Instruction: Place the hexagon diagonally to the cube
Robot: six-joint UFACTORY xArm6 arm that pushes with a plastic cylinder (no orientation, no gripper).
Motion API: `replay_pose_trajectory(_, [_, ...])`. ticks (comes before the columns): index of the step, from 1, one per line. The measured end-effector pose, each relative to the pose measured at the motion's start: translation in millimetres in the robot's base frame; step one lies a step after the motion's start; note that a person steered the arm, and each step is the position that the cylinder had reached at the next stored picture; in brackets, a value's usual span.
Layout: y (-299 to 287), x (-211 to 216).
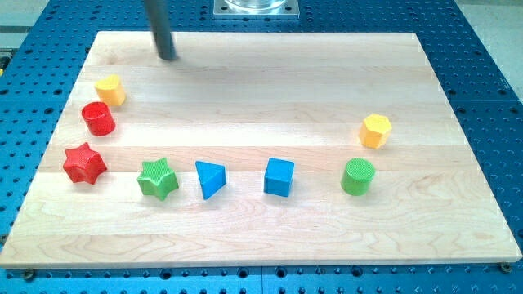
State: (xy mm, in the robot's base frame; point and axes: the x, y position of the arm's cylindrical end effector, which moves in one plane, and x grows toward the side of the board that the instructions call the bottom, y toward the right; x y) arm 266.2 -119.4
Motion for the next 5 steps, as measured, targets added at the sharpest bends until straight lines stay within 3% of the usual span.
replay_pose_trajectory(1, [94,61])
replay_pose_trajectory(2, [154,93])
replay_pose_trajectory(3, [207,152])
replay_pose_trajectory(4, [283,162])
replay_pose_trajectory(5, [319,141])
